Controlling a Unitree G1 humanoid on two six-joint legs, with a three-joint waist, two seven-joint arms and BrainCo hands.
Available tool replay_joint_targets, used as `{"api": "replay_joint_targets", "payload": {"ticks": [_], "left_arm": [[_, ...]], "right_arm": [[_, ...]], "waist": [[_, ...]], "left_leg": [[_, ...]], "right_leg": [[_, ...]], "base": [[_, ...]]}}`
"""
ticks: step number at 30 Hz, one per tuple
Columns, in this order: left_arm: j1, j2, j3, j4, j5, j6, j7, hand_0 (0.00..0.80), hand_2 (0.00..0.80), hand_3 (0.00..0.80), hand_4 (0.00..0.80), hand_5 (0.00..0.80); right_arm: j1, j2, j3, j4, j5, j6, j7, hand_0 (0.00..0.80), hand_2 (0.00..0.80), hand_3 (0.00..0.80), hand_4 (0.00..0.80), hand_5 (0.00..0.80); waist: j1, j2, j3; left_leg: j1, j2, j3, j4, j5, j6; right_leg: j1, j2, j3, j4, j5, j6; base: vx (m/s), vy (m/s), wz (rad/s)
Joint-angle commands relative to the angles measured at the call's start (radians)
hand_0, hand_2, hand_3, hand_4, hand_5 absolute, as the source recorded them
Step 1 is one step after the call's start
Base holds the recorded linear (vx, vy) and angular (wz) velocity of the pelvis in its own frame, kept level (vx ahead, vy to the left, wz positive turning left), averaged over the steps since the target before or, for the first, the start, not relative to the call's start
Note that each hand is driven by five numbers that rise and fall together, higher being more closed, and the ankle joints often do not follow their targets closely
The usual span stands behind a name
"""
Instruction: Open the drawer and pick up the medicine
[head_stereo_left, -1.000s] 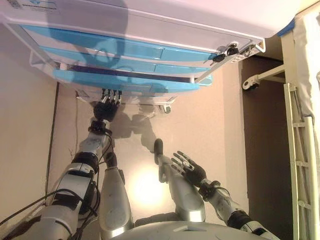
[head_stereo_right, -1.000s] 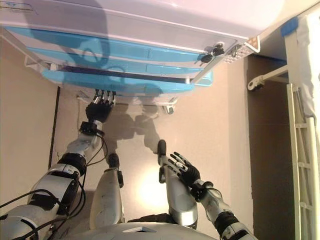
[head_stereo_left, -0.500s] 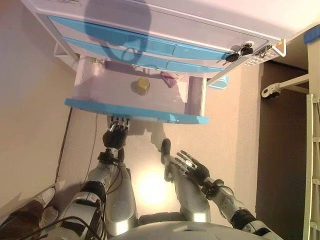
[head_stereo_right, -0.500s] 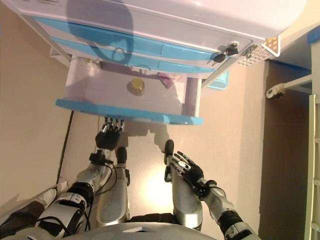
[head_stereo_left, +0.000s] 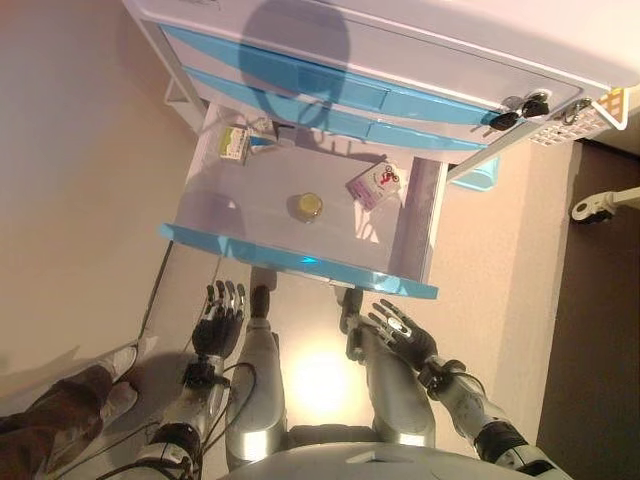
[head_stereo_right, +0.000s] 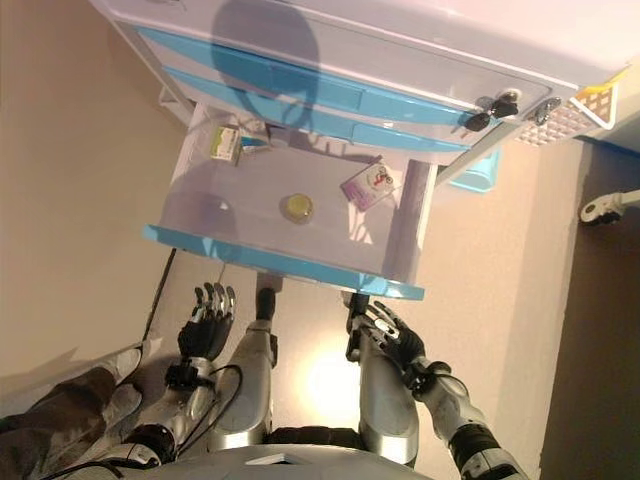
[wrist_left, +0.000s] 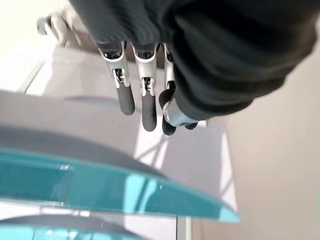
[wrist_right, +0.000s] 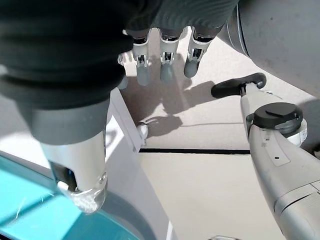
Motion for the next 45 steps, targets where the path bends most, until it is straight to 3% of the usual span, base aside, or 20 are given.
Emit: {"api": "replay_joint_targets", "payload": {"ticks": [1,7,8,9,13,17,22,30,33,37,41,45], "left_arm": [[0.061,0.002,0.027,-0.027,0.014,0.038,0.001,0.800,0.800,0.800,0.800,0.800],[0.113,0.004,0.048,-0.008,0.019,0.058,0.052,0.800,0.800,0.800,0.800,0.800],[0.117,0.006,0.056,-0.002,0.021,0.063,0.067,0.477,0.477,0.477,0.477,0.477],[0.118,0.007,0.065,0.010,0.024,0.072,0.081,0.000,0.000,0.000,0.000,0.000],[0.110,0.016,0.094,0.062,0.076,0.071,0.137,0.000,0.000,0.000,0.000,0.000],[0.107,0.027,0.118,0.086,0.147,0.061,0.170,0.000,0.000,0.000,0.000,0.000],[0.150,0.041,0.134,0.027,0.211,0.038,0.230,0.000,0.000,0.000,0.000,0.000],[0.343,0.049,0.207,-0.162,0.267,0.058,0.309,0.000,0.000,0.000,0.000,0.000],[0.404,0.031,0.230,-0.210,0.288,0.060,0.330,0.000,0.000,0.000,0.000,0.000],[0.471,-0.011,0.232,-0.226,0.284,0.051,0.340,0.000,0.000,0.000,0.000,0.000],[0.487,-0.042,0.210,-0.215,0.283,0.039,0.352,0.000,0.000,0.000,0.000,0.000],[0.489,-0.060,0.185,-0.189,0.290,0.024,0.335,0.000,0.000,0.000,0.000,0.000]], "right_arm": [[0.101,-0.023,-0.010,-0.034,-0.002,0.006,0.003,0.000,0.000,0.000,0.000,0.000],[0.105,-0.030,-0.043,0.009,-0.014,0.006,-0.009,0.000,0.000,0.000,0.000,0.000],[0.104,-0.030,-0.047,0.024,-0.025,0.019,-0.031,0.000,0.000,0.000,0.000,0.000],[0.101,-0.030,-0.054,0.051,-0.036,0.034,-0.054,0.000,0.000,0.000,0.000,0.000],[0.081,-0.030,-0.092,0.210,-0.058,0.126,-0.144,0.000,0.000,0.000,0.000,0.000],[0.077,-0.037,-0.155,0.298,-0.030,0.168,-0.218,0.000,0.000,0.000,0.000,0.000],[0.128,-0.053,-0.272,0.272,0.036,0.113,-0.395,0.000,0.000,0.000,0.000,0.000],[0.366,-0.090,-0.402,-0.227,0.040,0.047,-0.591,0.000,0.000,0.000,0.000,0.000],[0.433,-0.106,-0.454,-0.442,-0.042,-0.050,-0.634,0.000,0.000,0.000,0.000,0.000],[0.493,-0.142,-0.524,-0.763,-0.262,-0.181,-0.671,0.000,0.000,0.000,0.000,0.000],[0.508,-0.209,-0.541,-0.972,-0.514,-0.267,-0.673,0.000,0.000,0.000,0.000,0.000],[0.500,-0.277,-0.531,-1.090,-0.631,-0.286,-0.630,0.000,0.000,0.000,0.000,0.000]], "waist": [[0.022,-0.013,-0.031],[0.041,0.000,-0.031],[0.043,0.001,-0.032],[0.046,0.000,-0.035],[0.060,0.000,-0.049],[0.064,-0.009,-0.070],[0.059,-0.033,-0.102],[0.038,-0.070,-0.176],[0.026,-0.071,-0.202],[0.003,-0.049,-0.246],[-0.004,-0.023,-0.274],[-0.003,-0.006,-0.287]], "left_leg": [[-0.041,-0.066,0.018,0.056,0.011,0.051],[-0.037,-0.077,-0.001,0.046,0.015,0.051],[-0.035,-0.078,-0.003,0.045,0.015,0.051],[-0.033,-0.079,-0.004,0.044,0.014,0.051],[-0.012,-0.079,-0.008,0.022,0.014,0.051],[0.013,-0.077,-0.010,-0.005,0.017,0.049],[0.060,-0.067,-0.006,-0.039,0.014,0.047],[0.131,-0.060,0.013,-0.084,0.002,0.059],[0.150,-0.062,0.021,-0.091,-0.005,0.067],[0.177,-0.067,0.046,-0.106,-0.014,0.078],[0.192,-0.071,0.066,-0.116,-0.019,0.080],[0.196,-0.074,0.072,-0.114,-0.023,0.080]], "right_leg": [[0.083,0.027,-0.034,-0.005,-0.028,0.026],[0.089,0.024,-0.047,-0.006,-0.032,0.024],[0.090,0.024,-0.047,-0.006,-0.033,0.025],[0.093,0.024,-0.047,-0.007,-0.034,0.025],[0.114,0.021,-0.050,-0.021,-0.036,0.028],[0.140,0.020,-0.047,-0.046,-0.029,0.034],[0.188,0.025,-0.030,-0.090,-0.012,0.052],[0.251,0.028,0.006,-0.149,0.010,0.074],[0.264,0.022,0.014,-0.157,0.010,0.079],[0.273,0.008,0.029,-0.165,0.007,0.091],[0.277,-0.006,0.041,-0.173,0.005,0.100],[0.279,-0.018,0.048,-0.174,0.003,0.106]], "base": [[0.004,0.003,0.23],[0.008,0.004,0.15],[0.028,-0.001,0.09],[0.037,-0.004,0.09],[0.049,-0.014,0.05],[0.060,-0.031,0.03],[0.085,-0.061,0.01],[0.110,-0.026,-0.04],[0.103,0.057,-0.10],[0.097,0.143,-0.12],[0.076,0.154,-0.07],[0.052,0.117,-0.07]]}}
